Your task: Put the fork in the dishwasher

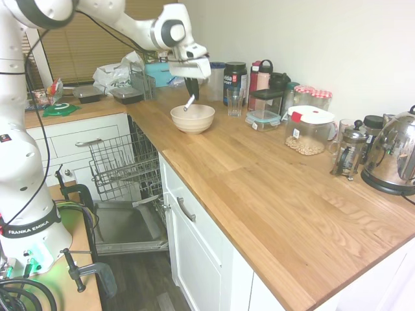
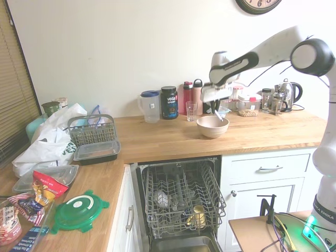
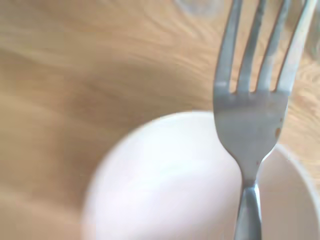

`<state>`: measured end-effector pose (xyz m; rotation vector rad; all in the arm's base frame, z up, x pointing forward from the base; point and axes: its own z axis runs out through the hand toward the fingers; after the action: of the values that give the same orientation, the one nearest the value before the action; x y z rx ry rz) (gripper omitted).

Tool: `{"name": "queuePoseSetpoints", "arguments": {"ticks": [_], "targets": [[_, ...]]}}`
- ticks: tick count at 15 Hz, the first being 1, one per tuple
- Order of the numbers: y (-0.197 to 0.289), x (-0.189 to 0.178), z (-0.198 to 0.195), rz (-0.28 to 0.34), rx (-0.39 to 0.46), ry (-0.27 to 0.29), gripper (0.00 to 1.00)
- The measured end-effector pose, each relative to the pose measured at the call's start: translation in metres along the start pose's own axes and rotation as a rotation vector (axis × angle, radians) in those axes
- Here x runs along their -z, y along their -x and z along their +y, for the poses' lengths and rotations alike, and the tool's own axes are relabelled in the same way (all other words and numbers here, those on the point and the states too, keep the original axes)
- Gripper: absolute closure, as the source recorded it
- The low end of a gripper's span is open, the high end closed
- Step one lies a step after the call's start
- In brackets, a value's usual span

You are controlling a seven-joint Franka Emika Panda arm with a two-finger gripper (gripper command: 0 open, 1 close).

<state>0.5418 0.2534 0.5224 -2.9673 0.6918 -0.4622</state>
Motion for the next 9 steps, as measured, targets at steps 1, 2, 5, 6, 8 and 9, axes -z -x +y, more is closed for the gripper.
{"name": "queuePoseSetpoints", "arguments": {"ticks": [1,2,5,6,8,9], "targets": [[0.034,0.019,-0.005,0.020,0.022,0.008,1.00],[0.078,0.034,-0.011,0.037,0.052,0.024,1.00],[0.246,0.031,-0.023,0.078,0.197,0.105,1.00],[0.297,0.010,-0.021,0.105,0.246,0.147,1.00],[0.360,-0.045,-0.017,0.141,0.324,0.249,1.00],[0.368,-0.079,-0.012,0.136,0.345,0.312,1.00]]}}
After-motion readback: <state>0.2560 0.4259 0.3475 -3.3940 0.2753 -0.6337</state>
